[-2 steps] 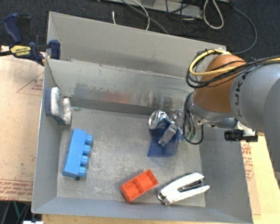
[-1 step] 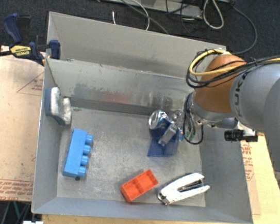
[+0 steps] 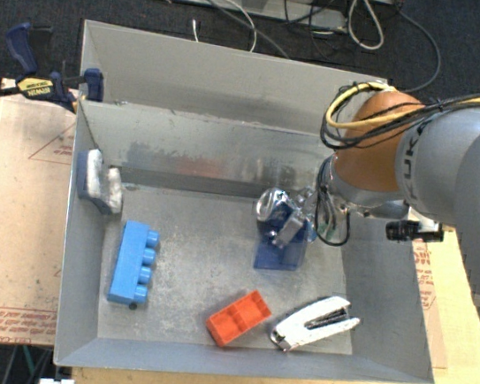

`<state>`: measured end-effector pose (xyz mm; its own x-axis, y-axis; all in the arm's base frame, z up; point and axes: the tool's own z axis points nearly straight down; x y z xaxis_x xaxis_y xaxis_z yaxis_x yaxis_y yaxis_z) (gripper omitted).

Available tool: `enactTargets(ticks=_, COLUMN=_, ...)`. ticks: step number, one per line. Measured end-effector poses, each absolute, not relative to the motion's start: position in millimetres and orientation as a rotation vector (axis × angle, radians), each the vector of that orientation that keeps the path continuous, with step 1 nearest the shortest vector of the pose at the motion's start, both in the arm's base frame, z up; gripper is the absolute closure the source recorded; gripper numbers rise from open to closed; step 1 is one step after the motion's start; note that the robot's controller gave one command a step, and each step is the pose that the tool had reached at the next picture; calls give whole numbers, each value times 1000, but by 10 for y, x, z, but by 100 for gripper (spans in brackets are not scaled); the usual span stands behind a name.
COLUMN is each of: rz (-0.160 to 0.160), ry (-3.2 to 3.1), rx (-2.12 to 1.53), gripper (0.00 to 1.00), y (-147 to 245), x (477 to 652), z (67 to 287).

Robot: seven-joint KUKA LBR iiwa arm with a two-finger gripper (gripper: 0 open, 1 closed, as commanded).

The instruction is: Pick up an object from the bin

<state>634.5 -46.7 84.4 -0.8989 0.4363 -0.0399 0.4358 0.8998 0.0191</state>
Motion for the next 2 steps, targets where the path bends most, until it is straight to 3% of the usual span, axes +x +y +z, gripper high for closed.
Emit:
enactTargets(ticks=1, rz=13, ry=3030, rx=694, gripper=100, y=-465, x=6313, z=1076)
enactTargets(ticks=2, rz=14, ry=3029, rx=691, gripper=100, y=-462, x=6318, z=1549)
